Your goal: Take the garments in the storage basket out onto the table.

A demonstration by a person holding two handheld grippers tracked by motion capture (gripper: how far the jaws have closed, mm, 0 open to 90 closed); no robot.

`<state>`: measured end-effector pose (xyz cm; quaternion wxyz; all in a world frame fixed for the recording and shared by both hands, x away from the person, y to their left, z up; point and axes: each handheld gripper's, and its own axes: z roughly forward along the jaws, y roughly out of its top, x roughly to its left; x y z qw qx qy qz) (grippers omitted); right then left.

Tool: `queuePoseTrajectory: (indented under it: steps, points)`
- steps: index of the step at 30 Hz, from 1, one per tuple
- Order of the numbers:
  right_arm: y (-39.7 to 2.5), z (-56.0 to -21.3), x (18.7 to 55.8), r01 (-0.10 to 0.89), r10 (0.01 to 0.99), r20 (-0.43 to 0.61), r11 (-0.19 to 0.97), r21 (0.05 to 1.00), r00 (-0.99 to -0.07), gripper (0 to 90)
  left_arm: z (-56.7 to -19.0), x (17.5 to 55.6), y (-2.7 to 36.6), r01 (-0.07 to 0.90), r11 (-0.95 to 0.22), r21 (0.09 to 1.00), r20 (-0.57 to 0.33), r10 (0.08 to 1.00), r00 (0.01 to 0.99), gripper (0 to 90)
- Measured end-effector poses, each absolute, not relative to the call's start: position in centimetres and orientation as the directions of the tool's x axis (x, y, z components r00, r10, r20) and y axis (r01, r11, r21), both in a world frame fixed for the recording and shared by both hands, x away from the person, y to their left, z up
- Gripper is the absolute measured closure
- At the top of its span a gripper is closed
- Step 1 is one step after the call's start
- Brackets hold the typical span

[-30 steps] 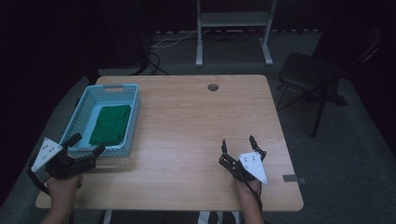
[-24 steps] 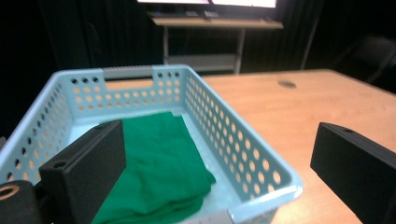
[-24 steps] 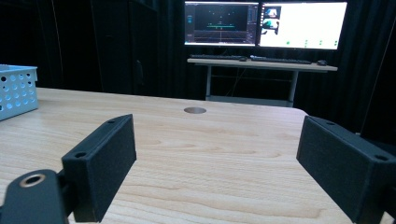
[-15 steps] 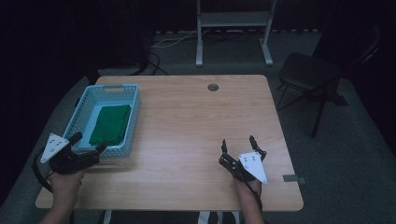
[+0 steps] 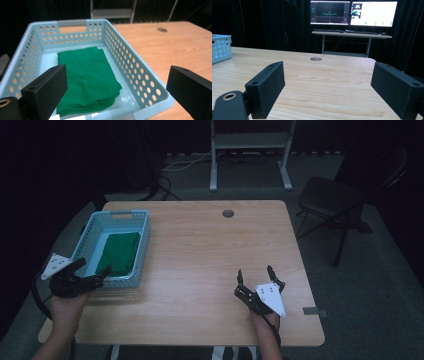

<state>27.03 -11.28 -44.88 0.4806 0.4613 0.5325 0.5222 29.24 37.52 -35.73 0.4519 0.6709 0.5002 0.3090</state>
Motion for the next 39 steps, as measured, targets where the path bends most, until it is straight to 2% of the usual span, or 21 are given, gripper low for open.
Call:
queuePoseTrajectory:
  steps: [9,39]
  points:
    - [-11.3,-44.9,27.0,-0.008,0.993,-0.027,0.027,1.0,-0.11,11.0,-35.1,30.1,37.5,0.403,-0.103,0.91,-0.019,0.958,0.288,3.0]
    - [-11.3,-44.9,27.0,-0.008,0.994,-0.026,0.025,1.0,-0.11,11.1,-33.0,34.1,37.3,0.558,-0.162,0.814,-0.011,0.956,0.293,1.2]
